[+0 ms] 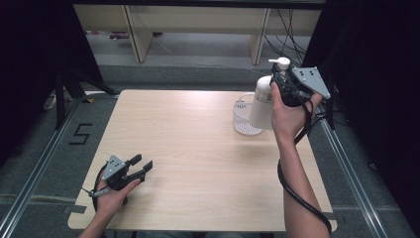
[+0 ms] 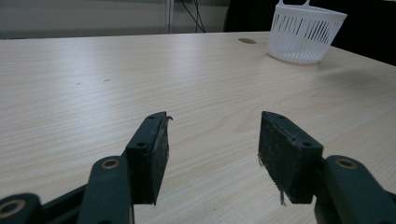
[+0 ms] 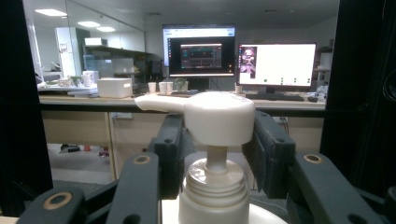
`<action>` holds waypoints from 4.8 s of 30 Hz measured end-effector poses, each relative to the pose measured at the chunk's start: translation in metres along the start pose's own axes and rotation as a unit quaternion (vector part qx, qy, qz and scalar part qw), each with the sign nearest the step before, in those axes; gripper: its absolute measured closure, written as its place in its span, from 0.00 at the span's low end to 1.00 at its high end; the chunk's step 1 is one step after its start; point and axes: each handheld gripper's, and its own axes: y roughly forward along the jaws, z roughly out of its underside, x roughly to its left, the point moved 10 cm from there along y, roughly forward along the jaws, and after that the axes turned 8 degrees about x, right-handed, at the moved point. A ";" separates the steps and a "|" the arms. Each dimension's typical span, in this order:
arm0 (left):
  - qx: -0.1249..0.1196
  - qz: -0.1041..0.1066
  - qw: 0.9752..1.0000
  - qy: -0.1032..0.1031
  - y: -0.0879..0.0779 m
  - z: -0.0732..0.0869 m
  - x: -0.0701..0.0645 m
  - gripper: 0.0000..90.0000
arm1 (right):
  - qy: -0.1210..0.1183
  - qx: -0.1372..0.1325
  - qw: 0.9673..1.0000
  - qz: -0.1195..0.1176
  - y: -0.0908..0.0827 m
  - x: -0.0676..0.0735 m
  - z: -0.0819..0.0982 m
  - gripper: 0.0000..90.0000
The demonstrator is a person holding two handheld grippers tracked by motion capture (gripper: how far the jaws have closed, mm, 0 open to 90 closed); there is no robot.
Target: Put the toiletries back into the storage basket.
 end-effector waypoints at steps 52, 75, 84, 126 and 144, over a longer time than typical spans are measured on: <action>-0.007 0.004 1.000 -0.004 0.000 -0.001 0.000 0.47 | 0.009 0.018 1.000 0.002 0.049 0.004 -0.004 0.67; -0.007 0.005 1.000 -0.005 0.000 -0.001 0.000 0.47 | 0.012 0.034 0.999 0.004 0.066 0.004 0.004 0.67; -0.005 0.003 1.000 -0.007 0.000 -0.001 0.000 0.47 | 0.011 0.039 0.999 0.005 0.071 0.002 0.007 0.67; -0.005 0.005 1.000 -0.007 0.000 0.000 0.000 0.47 | 0.014 0.069 0.997 0.006 0.092 0.001 0.035 0.67; -0.005 0.006 1.000 -0.005 0.000 -0.001 0.000 0.47 | 0.007 0.082 0.997 0.007 0.093 0.000 0.048 0.67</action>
